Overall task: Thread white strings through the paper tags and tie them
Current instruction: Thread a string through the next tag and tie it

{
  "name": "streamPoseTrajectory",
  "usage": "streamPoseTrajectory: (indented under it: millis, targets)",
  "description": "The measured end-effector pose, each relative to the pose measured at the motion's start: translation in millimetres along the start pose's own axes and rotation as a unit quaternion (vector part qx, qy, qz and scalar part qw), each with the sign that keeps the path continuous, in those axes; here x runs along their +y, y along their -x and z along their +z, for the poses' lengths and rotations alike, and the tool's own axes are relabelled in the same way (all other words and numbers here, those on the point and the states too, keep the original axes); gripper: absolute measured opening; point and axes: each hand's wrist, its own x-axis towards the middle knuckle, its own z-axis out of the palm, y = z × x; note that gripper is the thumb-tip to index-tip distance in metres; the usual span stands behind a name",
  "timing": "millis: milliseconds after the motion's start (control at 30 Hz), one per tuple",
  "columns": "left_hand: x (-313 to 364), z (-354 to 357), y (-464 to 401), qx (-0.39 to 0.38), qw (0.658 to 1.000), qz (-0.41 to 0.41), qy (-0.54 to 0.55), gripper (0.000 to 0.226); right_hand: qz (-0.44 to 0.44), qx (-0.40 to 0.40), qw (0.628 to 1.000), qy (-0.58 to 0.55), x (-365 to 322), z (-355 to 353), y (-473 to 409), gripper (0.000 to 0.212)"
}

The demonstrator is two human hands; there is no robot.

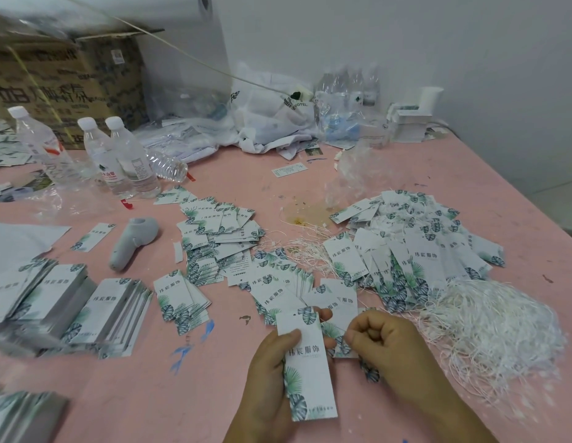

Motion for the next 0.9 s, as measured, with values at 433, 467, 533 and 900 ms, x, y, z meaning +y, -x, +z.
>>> streamPoseTrajectory:
  millis: [433,467,533,900]
  targets:
    - [2.1,1.8,1.1,0.058,0.997,0.039,0.027,0.042,0.104,-0.039,0.905,-0.411,15.1,-35.0,-11.2,0.033]
    - [2.3,1.9,0.5,0.065,0.997,0.037,0.028,0.043,0.103,-0.047,0.888,-0.446,14.4,-36.0,-11.3,0.039]
    - [2.6,1.6,-0.2,0.078,0.996,0.035,0.026,0.048,0.094,-0.060,0.858,-0.501,12.9,-36.6,-10.6,0.044]
    - [-1.4,2.0,-1.5,0.117,0.993,0.024,-0.006,0.040,0.033,-0.193,0.737,-0.647,9.6,-35.9,-6.2,0.028]
